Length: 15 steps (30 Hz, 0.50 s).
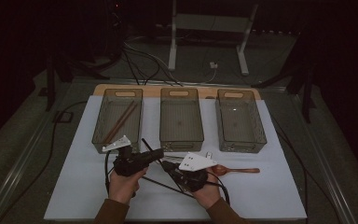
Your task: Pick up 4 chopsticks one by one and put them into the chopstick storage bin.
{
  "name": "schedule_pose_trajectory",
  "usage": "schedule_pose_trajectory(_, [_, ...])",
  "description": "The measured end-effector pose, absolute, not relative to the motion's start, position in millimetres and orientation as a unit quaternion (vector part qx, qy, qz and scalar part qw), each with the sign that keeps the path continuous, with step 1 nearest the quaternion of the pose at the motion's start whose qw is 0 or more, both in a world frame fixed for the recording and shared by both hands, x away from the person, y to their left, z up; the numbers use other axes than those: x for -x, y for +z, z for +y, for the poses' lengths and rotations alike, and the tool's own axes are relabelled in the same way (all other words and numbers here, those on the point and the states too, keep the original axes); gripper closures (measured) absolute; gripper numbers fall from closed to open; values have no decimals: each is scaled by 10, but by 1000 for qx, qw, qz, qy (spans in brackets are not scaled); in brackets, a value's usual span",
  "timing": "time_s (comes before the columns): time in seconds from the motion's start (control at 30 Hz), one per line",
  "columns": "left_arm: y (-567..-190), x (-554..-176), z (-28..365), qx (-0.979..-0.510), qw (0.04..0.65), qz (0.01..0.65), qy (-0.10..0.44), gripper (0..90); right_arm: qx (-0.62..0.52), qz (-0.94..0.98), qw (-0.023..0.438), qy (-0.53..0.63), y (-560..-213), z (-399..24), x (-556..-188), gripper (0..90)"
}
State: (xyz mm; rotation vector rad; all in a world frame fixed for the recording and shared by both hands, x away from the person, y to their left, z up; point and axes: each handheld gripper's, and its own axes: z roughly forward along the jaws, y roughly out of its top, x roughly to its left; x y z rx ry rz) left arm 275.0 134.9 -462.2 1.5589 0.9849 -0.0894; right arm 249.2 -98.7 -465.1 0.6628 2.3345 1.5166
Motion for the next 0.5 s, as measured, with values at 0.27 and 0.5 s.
schedule_pose_trajectory(0.27, [-4583,-2796,1461,-667,599,442,-42,866,-252,809,126,516,-4650,-1032,-2549,460])
schedule_pose_trajectory(0.5, [-4453,-2856,1626,-656,601,455,-27,866,-288,806,125,502,-4672,-1113,-2625,230])
